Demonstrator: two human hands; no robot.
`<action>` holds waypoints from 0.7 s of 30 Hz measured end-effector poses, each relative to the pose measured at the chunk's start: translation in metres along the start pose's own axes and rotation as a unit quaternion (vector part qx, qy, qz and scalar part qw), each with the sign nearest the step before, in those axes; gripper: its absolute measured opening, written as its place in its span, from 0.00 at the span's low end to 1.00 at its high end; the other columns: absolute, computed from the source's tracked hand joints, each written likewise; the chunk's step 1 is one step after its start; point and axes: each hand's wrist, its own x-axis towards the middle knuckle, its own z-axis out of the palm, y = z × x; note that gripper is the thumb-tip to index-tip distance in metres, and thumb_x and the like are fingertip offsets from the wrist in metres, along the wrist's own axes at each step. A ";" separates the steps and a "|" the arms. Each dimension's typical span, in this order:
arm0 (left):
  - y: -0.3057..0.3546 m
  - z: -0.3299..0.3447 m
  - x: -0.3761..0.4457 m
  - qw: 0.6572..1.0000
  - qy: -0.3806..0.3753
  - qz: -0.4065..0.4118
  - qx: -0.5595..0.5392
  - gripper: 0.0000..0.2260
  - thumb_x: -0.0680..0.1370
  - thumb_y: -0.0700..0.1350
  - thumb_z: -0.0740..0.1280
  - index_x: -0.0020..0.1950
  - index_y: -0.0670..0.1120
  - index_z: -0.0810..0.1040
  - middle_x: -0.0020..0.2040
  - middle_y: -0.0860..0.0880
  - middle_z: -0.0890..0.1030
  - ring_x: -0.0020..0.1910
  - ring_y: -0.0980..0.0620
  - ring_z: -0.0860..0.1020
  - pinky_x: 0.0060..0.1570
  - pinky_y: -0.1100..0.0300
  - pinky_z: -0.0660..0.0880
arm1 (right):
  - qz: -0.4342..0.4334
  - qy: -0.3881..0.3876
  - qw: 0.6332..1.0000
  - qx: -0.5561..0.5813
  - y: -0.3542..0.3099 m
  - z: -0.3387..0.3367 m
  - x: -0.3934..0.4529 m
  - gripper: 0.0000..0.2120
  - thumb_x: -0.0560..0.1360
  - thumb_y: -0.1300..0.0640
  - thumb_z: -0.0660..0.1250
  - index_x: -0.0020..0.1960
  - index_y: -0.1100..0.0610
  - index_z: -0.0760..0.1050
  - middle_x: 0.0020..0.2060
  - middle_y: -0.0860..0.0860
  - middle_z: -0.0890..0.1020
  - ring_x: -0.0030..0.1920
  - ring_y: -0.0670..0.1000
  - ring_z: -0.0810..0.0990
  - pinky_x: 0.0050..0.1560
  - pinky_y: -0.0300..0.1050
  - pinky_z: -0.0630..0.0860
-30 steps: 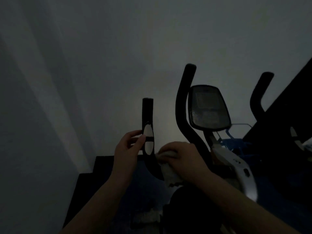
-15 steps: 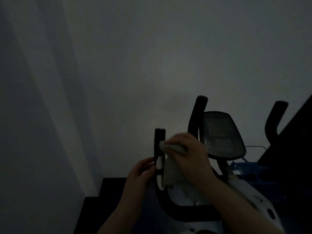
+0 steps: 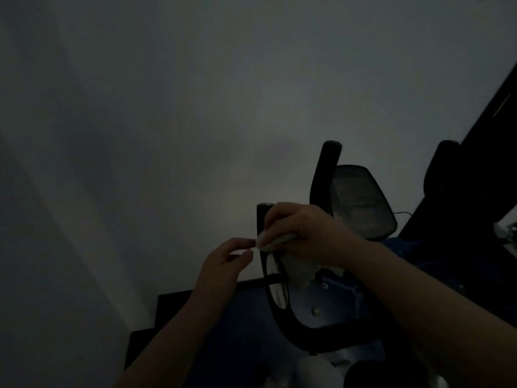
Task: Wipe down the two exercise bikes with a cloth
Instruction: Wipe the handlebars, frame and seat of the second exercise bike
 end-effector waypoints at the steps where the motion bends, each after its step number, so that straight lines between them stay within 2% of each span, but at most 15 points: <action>1: 0.000 0.000 0.000 1.000 0.000 0.002 0.001 0.07 0.77 0.41 0.65 0.52 0.49 0.81 0.50 0.51 0.83 0.49 0.51 0.80 0.41 0.74 0.72 | 0.008 -0.006 1.000 0.007 0.001 0.002 -0.001 0.08 0.69 0.59 0.75 0.48 0.53 0.85 0.48 0.47 0.79 0.46 0.41 0.79 0.49 0.30 0.73; 3: 0.002 0.001 0.000 1.000 -0.001 0.002 -0.009 0.07 0.77 0.41 0.65 0.53 0.46 0.81 0.49 0.50 0.83 0.46 0.51 0.80 0.38 0.75 0.71 | 0.045 -0.022 0.998 0.028 0.006 -0.004 -0.008 0.08 0.68 0.59 0.76 0.47 0.53 0.85 0.48 0.47 0.80 0.46 0.40 0.79 0.48 0.26 0.71; 5: 0.006 0.003 -0.001 0.999 -0.007 -0.010 -0.029 0.06 0.77 0.42 0.66 0.52 0.45 0.80 0.47 0.49 0.83 0.43 0.53 0.81 0.37 0.72 0.73 | 0.069 -0.015 0.996 0.053 0.011 -0.009 -0.018 0.08 0.67 0.60 0.77 0.46 0.55 0.85 0.46 0.48 0.82 0.45 0.41 0.81 0.48 0.29 0.73; 7: 0.008 0.006 0.000 0.999 -0.011 -0.032 -0.042 0.06 0.77 0.44 0.66 0.50 0.44 0.79 0.45 0.48 0.84 0.41 0.53 0.82 0.42 0.63 0.74 | 0.095 0.067 0.988 0.105 0.010 -0.001 -0.023 0.07 0.67 0.61 0.77 0.44 0.55 0.84 0.45 0.50 0.82 0.46 0.45 0.81 0.49 0.35 0.76; 9: 0.008 0.007 0.002 0.997 -0.009 -0.054 -0.058 0.07 0.77 0.45 0.66 0.50 0.43 0.79 0.46 0.47 0.84 0.43 0.52 0.82 0.48 0.56 0.73 | 0.127 0.153 0.969 0.145 0.003 0.019 -0.022 0.09 0.67 0.63 0.77 0.44 0.53 0.83 0.44 0.50 0.82 0.46 0.44 0.81 0.52 0.37 0.76; 11: 0.009 0.007 0.004 0.995 -0.012 -0.075 -0.068 0.09 0.77 0.47 0.66 0.52 0.43 0.79 0.47 0.46 0.84 0.45 0.51 0.82 0.51 0.54 0.73 | 0.147 0.193 0.955 0.171 -0.003 0.037 -0.025 0.11 0.67 0.64 0.76 0.45 0.52 0.83 0.43 0.49 0.81 0.46 0.42 0.80 0.51 0.33 0.75; 13: 0.010 0.007 0.005 0.993 -0.012 -0.086 -0.075 0.11 0.76 0.48 0.66 0.52 0.42 0.79 0.47 0.45 0.84 0.44 0.51 0.82 0.51 0.55 0.73 | 0.140 0.200 0.956 0.164 -0.007 0.043 -0.033 0.11 0.67 0.65 0.76 0.46 0.52 0.83 0.44 0.50 0.80 0.45 0.42 0.80 0.50 0.31 0.74; 15: 0.011 0.008 0.005 0.994 -0.011 -0.084 -0.075 0.10 0.75 0.48 0.68 0.51 0.43 0.79 0.46 0.46 0.84 0.43 0.52 0.82 0.50 0.55 0.73 | 0.103 0.157 0.972 0.140 -0.012 0.042 -0.043 0.09 0.67 0.63 0.76 0.46 0.54 0.84 0.45 0.51 0.80 0.46 0.43 0.81 0.50 0.34 0.76; 17: 0.012 0.011 0.005 0.995 -0.006 -0.081 -0.064 0.11 0.74 0.49 0.69 0.52 0.44 0.79 0.46 0.46 0.84 0.44 0.52 0.82 0.48 0.56 0.73 | 0.065 0.056 0.991 0.106 -0.017 0.033 -0.051 0.08 0.68 0.62 0.75 0.47 0.55 0.84 0.48 0.50 0.81 0.47 0.44 0.81 0.51 0.35 0.77; 19: 0.011 0.013 0.004 0.995 -0.001 -0.082 -0.059 0.12 0.73 0.49 0.70 0.52 0.44 0.79 0.46 0.46 0.84 0.44 0.52 0.82 0.47 0.57 0.73 | 0.055 -0.078 0.994 0.047 -0.012 0.014 -0.058 0.08 0.68 0.61 0.74 0.47 0.53 0.85 0.50 0.47 0.81 0.49 0.43 0.81 0.52 0.35 0.76; 20: 0.011 0.013 0.004 0.995 0.002 -0.083 -0.059 0.12 0.73 0.49 0.70 0.53 0.44 0.79 0.47 0.46 0.84 0.44 0.52 0.82 0.47 0.57 0.73 | 0.053 -0.128 0.990 0.008 -0.008 0.003 -0.059 0.08 0.68 0.62 0.74 0.47 0.53 0.85 0.50 0.46 0.81 0.48 0.41 0.80 0.51 0.33 0.76; 21: 0.011 0.013 0.003 0.995 0.003 -0.085 -0.061 0.12 0.73 0.49 0.71 0.53 0.44 0.79 0.47 0.46 0.84 0.43 0.52 0.82 0.47 0.57 0.73 | 0.054 -0.142 0.988 -0.018 -0.004 -0.006 -0.058 0.09 0.69 0.63 0.74 0.46 0.53 0.85 0.49 0.46 0.81 0.46 0.39 0.79 0.49 0.30 0.75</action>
